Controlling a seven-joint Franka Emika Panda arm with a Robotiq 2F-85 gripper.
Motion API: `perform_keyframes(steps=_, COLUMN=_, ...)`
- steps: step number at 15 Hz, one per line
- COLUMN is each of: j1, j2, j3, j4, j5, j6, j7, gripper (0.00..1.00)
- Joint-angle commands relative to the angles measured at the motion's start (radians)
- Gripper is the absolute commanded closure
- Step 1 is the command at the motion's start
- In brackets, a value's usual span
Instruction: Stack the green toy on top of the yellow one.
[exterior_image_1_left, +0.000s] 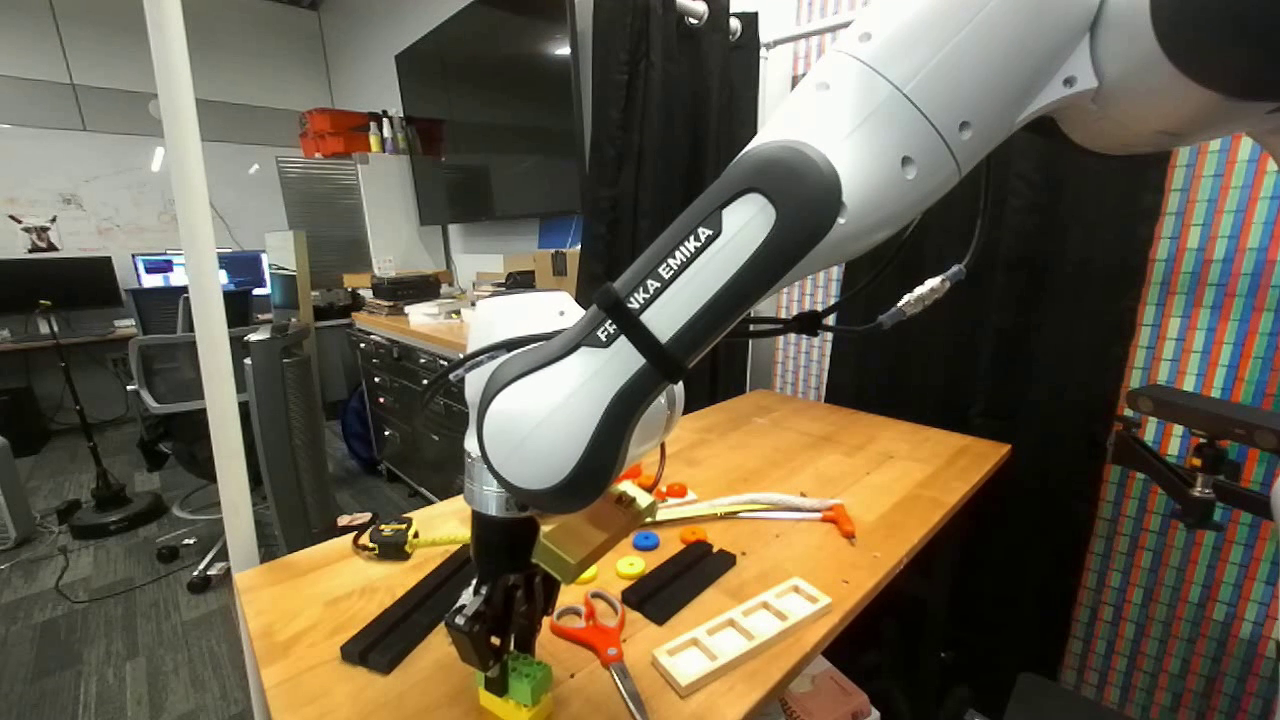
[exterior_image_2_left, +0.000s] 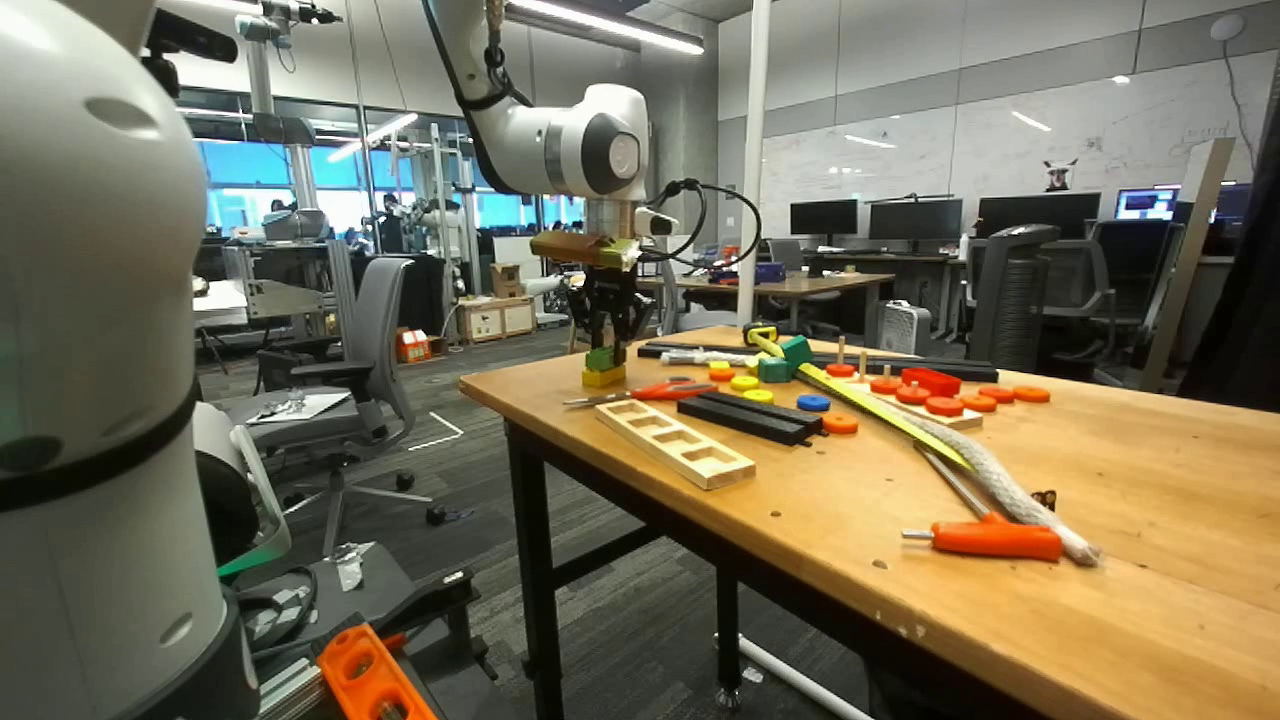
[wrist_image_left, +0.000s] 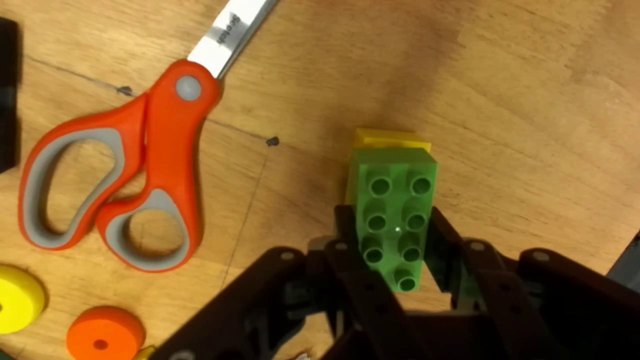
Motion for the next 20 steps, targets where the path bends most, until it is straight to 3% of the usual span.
perform_keyframes(steps=1, j1=0.006, j2=-0.023, j3=0.000, j4=-0.023, j5=0.000, j6=0.039, j7=0.046, gripper=0.86)
perform_keyframes(steps=20, j1=0.010, j2=-0.035, j3=-0.008, j4=-0.038, j5=-0.003, j6=0.043, j7=0.162, gripper=0.86)
